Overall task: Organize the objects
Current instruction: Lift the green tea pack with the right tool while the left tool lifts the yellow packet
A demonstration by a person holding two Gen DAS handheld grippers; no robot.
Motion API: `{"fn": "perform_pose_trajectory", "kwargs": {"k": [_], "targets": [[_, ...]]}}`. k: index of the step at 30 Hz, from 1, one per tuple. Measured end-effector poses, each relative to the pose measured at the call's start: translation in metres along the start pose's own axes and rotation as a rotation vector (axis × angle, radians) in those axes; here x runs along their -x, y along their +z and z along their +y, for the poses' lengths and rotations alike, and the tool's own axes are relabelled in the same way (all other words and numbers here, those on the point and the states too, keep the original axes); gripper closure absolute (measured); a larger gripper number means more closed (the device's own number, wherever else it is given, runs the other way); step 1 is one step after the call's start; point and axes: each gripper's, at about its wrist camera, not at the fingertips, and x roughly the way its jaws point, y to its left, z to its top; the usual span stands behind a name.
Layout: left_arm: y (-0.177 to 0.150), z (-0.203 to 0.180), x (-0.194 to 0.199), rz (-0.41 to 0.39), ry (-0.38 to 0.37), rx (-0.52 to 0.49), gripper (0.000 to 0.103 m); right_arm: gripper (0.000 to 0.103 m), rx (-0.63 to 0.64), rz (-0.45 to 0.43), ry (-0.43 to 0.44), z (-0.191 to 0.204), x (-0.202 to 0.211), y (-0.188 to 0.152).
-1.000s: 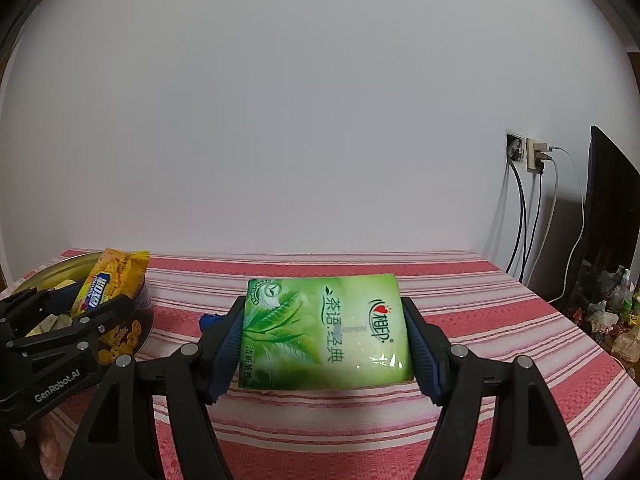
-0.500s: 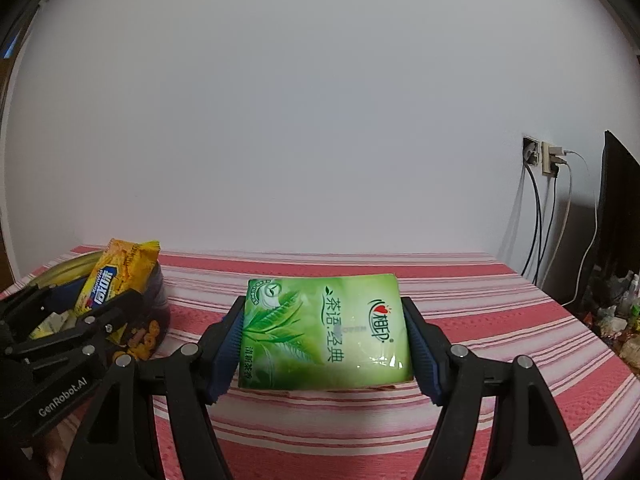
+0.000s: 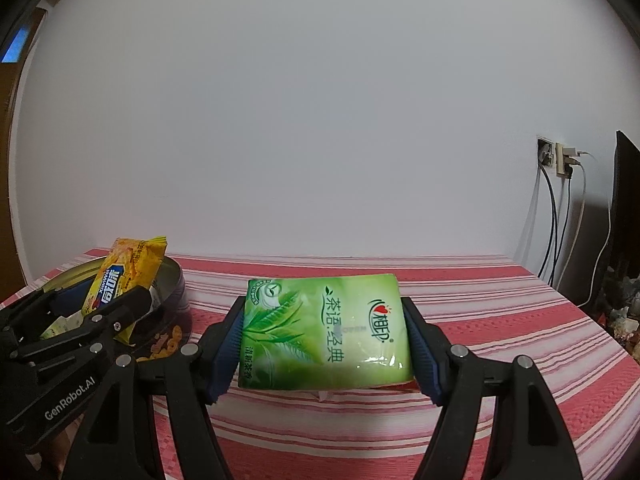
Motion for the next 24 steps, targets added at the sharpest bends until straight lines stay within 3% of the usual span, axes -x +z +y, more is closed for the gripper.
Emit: {"fn": "perform_pose_trajectory", "kwargs": {"k": [24], "targets": [[-0.003, 0.013, 0.020, -0.048, 0.063, 0.062, 0.053, 0.029, 0.011, -0.002, 0.069, 0.023, -0.006, 0.002]]}}
